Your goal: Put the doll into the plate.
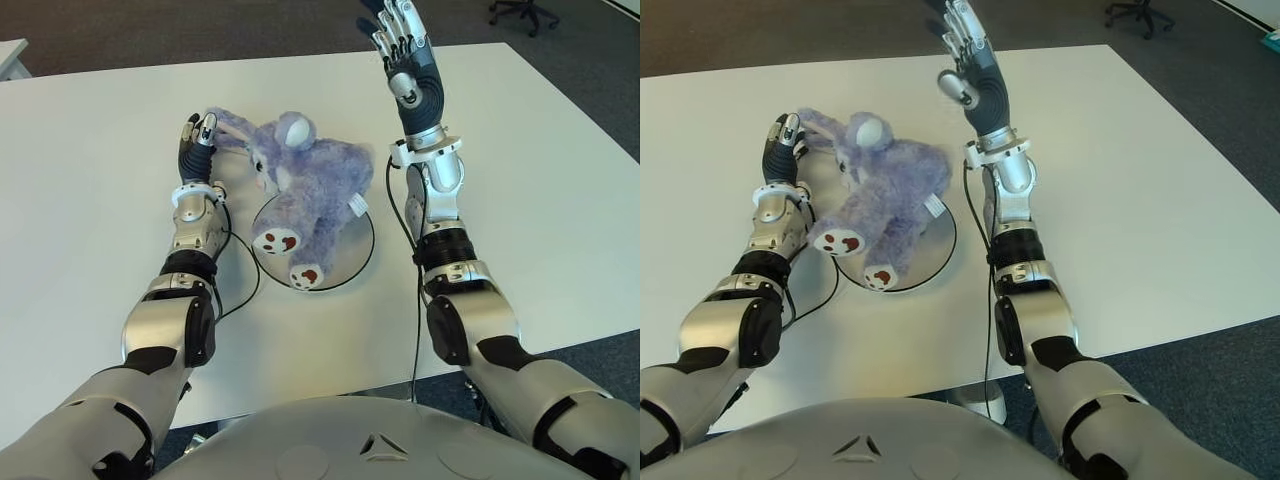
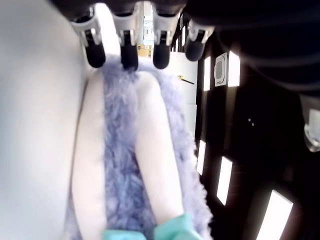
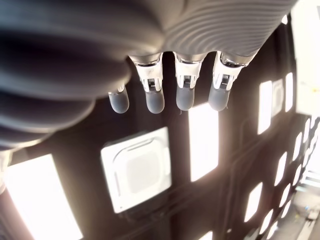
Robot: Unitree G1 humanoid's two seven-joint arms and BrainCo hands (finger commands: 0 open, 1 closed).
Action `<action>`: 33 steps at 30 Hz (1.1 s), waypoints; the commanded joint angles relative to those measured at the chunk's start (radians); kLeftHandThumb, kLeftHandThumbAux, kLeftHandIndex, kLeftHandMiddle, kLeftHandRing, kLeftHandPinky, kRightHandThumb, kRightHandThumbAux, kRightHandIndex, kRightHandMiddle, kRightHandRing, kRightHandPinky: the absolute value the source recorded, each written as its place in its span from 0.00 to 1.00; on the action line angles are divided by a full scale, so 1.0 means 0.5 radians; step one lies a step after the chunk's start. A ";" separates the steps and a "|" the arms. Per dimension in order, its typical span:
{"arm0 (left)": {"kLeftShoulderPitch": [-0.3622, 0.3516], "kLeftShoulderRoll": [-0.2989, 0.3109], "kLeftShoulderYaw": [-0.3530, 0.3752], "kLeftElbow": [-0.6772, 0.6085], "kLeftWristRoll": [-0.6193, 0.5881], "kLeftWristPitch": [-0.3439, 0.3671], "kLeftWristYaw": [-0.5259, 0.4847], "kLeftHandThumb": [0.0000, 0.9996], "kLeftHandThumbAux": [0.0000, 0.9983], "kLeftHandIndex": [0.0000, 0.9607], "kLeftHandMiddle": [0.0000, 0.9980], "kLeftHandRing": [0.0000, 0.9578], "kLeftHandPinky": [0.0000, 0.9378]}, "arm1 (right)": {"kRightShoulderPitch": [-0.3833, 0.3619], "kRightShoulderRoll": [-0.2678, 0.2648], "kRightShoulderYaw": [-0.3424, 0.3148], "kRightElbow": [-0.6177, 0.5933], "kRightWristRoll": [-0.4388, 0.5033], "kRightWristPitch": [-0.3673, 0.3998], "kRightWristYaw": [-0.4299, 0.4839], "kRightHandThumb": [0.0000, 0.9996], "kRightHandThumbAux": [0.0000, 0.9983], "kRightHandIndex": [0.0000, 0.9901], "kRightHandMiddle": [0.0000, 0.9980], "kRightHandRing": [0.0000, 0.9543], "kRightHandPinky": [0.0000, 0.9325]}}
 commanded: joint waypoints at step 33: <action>0.216 -0.055 -0.010 0.090 -0.003 0.123 0.006 0.00 0.40 0.00 0.08 0.09 0.03 | -0.328 -0.012 -0.130 0.693 -0.043 -0.102 -0.051 0.00 0.36 0.13 0.02 0.00 0.00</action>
